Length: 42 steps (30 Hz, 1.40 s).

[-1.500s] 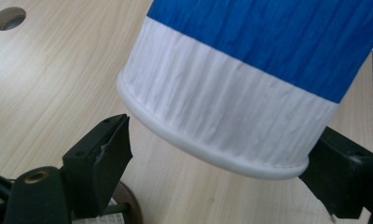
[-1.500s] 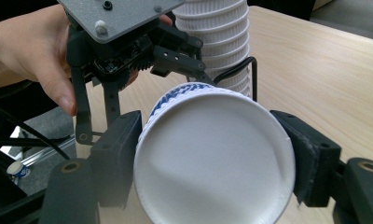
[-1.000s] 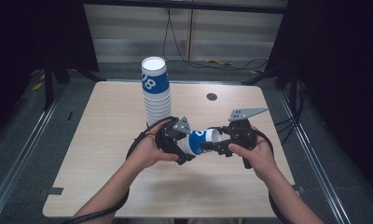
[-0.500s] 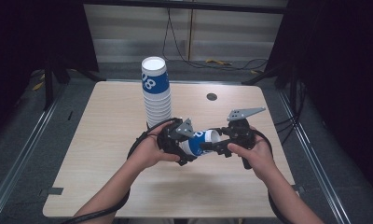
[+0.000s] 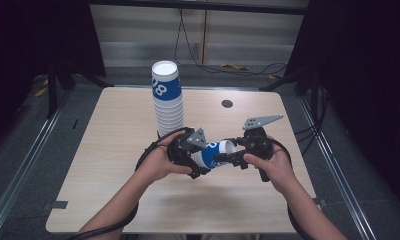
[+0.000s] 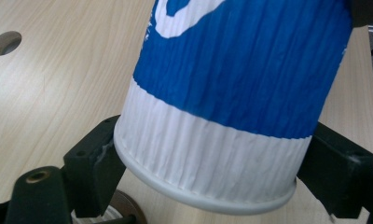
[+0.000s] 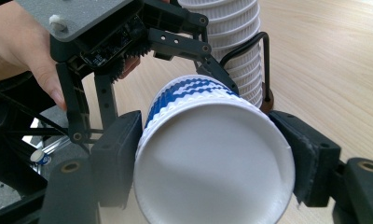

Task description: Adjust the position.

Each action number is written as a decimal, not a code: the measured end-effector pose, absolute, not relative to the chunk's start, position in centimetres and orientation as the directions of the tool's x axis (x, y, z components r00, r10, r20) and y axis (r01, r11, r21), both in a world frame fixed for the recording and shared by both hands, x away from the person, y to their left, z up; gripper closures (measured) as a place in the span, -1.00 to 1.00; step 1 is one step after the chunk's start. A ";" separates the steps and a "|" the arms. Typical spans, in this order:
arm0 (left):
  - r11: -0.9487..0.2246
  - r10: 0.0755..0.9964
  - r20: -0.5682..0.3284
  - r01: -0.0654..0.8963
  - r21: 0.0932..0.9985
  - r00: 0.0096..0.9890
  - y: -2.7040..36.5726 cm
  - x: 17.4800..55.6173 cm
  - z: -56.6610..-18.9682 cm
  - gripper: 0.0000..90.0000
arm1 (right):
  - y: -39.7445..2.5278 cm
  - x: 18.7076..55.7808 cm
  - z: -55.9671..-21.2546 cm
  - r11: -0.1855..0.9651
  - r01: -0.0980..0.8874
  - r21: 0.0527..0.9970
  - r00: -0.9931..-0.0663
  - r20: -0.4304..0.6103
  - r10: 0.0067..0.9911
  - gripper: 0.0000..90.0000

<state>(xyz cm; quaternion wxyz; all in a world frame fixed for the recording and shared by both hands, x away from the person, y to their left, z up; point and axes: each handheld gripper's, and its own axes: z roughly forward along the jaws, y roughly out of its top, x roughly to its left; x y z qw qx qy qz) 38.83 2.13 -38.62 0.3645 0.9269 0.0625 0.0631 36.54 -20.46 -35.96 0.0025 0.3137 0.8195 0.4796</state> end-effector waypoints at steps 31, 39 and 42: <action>-0.731 0.118 0.097 0.020 0.683 0.988 2.0 38.5 -38.5 -0.61 | -20.2 36.7 -36.2 0.351 0.527 0.774 -0.803 0.318 0.504 -0.38; -0.736 0.120 0.078 0.035 0.676 0.990 2.2 38.6 -38.3 -0.54 | -20.2 36.7 -36.5 0.325 0.536 0.779 -0.796 0.339 0.501 -0.41; -0.742 0.121 0.068 0.045 0.669 0.990 2.3 38.6 -38.2 -0.52 | -20.2 36.6 -36.6 0.317 0.532 0.785 -0.797 0.338 0.500 -0.42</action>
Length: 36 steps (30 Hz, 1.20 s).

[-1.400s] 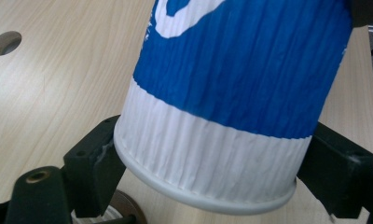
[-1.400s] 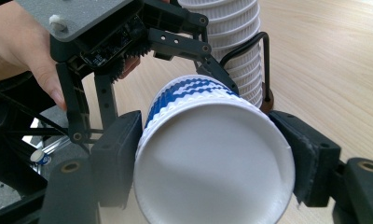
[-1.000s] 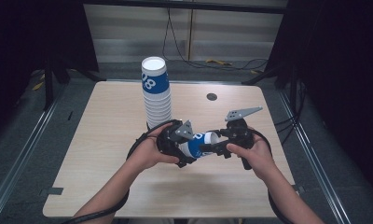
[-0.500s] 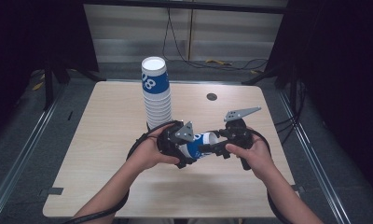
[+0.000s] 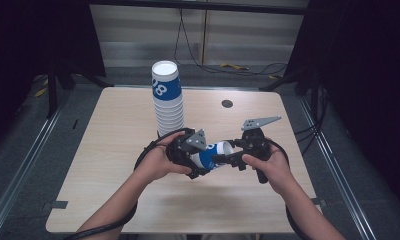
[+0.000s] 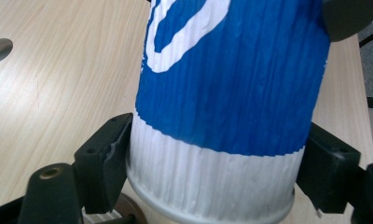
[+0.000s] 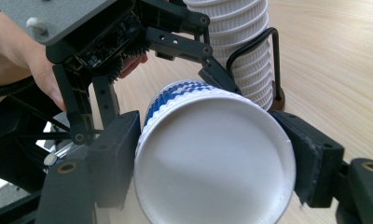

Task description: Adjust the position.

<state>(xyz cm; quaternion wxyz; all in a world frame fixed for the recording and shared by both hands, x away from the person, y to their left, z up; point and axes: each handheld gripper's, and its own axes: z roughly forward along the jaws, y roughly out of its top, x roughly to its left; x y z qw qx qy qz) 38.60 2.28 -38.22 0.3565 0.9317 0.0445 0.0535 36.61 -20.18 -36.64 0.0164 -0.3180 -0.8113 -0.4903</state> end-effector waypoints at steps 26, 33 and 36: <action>-0.809 0.151 0.002 0.123 0.575 0.989 2.9 38.9 -38.2 -0.53 | -21.2 36.3 -36.4 0.300 0.494 0.816 -0.806 0.300 0.510 -0.54; -0.840 0.160 -0.014 0.144 0.524 0.987 3.1 39.0 -38.2 -0.53 | -21.3 36.2 -36.2 0.326 0.471 0.820 -0.819 0.269 0.506 -0.54; -0.859 0.157 -0.016 0.144 0.491 0.987 3.1 39.0 -38.3 -0.53 | -21.3 36.1 -36.1 0.354 0.456 0.817 -0.828 0.245 0.504 -0.54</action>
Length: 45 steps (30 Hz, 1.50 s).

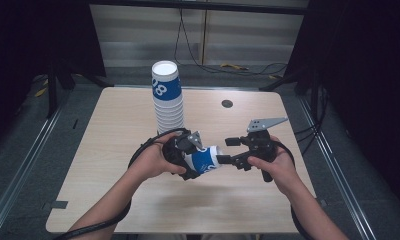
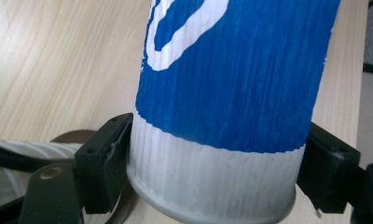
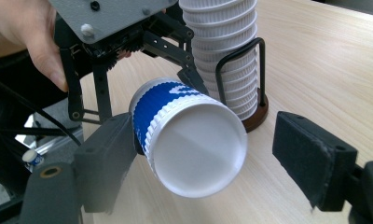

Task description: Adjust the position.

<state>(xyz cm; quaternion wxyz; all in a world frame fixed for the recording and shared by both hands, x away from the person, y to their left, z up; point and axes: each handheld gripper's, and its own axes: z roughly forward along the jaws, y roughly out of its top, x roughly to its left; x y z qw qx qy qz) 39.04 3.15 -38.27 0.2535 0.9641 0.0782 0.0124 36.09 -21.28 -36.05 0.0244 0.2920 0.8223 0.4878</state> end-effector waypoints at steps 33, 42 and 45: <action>-0.888 0.210 -0.154 0.254 0.382 0.965 2.6 39.3 -38.8 -0.54 | -20.1 35.1 -36.6 0.657 0.275 0.702 -0.916 -0.015 0.400 -0.54; -0.890 0.221 -0.189 0.277 0.362 0.957 2.3 39.3 -38.9 -0.54 | -19.8 34.8 -37.0 0.677 0.241 0.695 -0.923 -0.050 0.381 -0.54; -0.887 0.241 -0.207 0.302 0.351 0.948 2.4 39.4 -39.0 -0.54 | -19.8 34.8 -37.1 0.683 0.235 0.691 -0.924 -0.060 0.379 -0.54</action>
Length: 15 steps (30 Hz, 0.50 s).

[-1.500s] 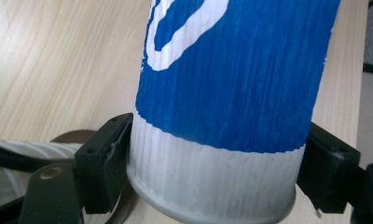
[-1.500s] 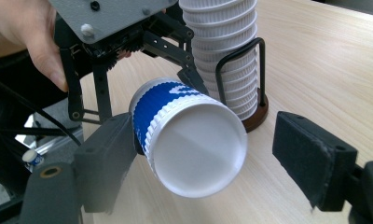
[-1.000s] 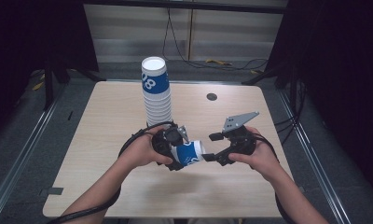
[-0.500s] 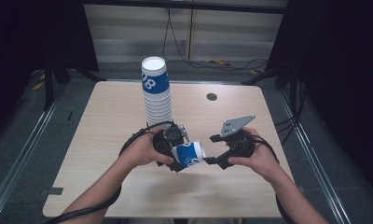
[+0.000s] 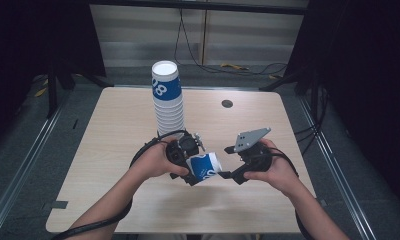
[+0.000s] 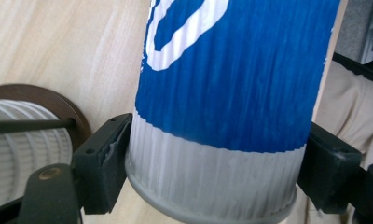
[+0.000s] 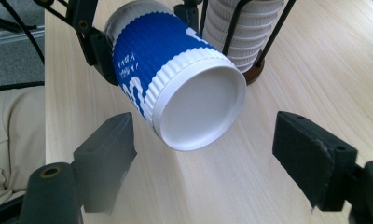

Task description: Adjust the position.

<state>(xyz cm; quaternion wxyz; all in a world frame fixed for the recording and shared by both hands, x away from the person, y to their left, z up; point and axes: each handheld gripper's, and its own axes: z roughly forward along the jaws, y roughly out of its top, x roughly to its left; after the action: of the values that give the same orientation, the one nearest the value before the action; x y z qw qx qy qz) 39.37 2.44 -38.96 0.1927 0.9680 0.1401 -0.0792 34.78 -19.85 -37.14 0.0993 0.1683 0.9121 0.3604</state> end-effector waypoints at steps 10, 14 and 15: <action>-0.884 0.262 -0.234 0.330 0.331 0.936 2.5 39.4 -38.9 -0.55 | -19.4 34.7 -37.3 0.706 0.196 0.681 -0.928 -0.104 0.358 -0.54; -0.884 0.262 -0.232 0.330 0.330 0.937 2.4 39.4 -39.1 -0.55 | -19.2 34.7 -37.5 0.709 0.193 0.678 -0.930 -0.105 0.353 -0.54; -0.886 0.261 -0.231 0.327 0.329 0.937 2.4 39.4 -39.1 -0.55 | -19.2 34.6 -37.4 0.709 0.194 0.678 -0.930 -0.103 0.353 -0.54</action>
<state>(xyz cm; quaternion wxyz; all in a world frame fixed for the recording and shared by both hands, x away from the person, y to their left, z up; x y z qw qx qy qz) 39.40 2.41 -39.09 0.1843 0.9668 0.1521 -0.0904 34.64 -19.21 -37.44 0.1134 0.1492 0.9174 0.3511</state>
